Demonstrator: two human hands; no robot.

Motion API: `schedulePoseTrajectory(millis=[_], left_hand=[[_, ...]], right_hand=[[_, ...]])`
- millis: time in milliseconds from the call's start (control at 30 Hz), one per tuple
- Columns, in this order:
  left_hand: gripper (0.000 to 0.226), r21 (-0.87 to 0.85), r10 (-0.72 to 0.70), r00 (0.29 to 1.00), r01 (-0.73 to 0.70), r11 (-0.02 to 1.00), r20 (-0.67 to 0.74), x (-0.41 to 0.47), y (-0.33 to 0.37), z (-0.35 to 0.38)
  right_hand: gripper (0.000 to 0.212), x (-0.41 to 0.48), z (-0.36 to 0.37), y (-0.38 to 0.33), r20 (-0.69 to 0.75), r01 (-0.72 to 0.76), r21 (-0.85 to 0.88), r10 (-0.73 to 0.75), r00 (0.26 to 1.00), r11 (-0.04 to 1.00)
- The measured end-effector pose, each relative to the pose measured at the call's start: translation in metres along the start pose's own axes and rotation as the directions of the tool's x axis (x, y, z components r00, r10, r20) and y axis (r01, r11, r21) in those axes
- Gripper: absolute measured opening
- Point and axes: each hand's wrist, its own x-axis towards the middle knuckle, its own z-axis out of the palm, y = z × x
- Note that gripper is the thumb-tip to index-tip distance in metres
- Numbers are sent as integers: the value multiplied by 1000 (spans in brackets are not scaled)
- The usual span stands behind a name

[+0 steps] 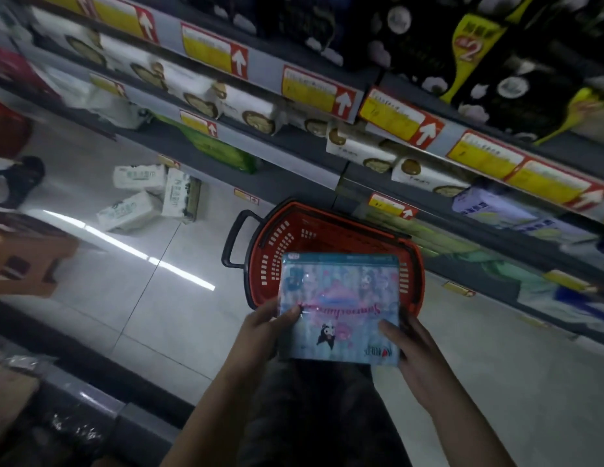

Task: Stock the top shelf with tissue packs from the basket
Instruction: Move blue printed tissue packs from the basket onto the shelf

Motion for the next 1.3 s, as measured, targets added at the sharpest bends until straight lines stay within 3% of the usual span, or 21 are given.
schedulePoseTrajectory(millis=[67,133,267,500,667,833,967,1100,1300], left_hand=[[21,-3,24,1000,-24,1000,7,-9,17,2],[22,2,34,999,-34,999,37,-19,33,3],[25,155,113,986,-131,979,119,-40,61,5],[35,86,233,958,-250,965,168,-96,112,27],[33,129,363,890,-409,904,277,-129,148,39],[35,116,447,830,-507,854,335,-159,170,60],[34,102,494,797,-556,825,347,-179,178,82],[27,102,533,765,-601,793,361,-202,186,122],[30,53,618,645,-710,702,449,-230,193,199]], right_hand=[[84,-10,6,-15,18,30,18,-31,999,999],[94,-23,11,-27,7,58,-3,-58,998,998],[100,-53,19,-47,-33,116,-34,-117,993,993],[74,-110,38,-94,-25,289,8,-289,957,957],[91,-143,46,-122,-29,401,-17,-401,916,916],[90,-174,48,-138,-61,494,67,-490,869,867],[94,-195,35,-156,-93,538,33,-534,841,842],[103,-223,10,-178,-151,589,12,-581,800,808],[97,-276,-41,-212,-177,714,48,-697,695,699]])
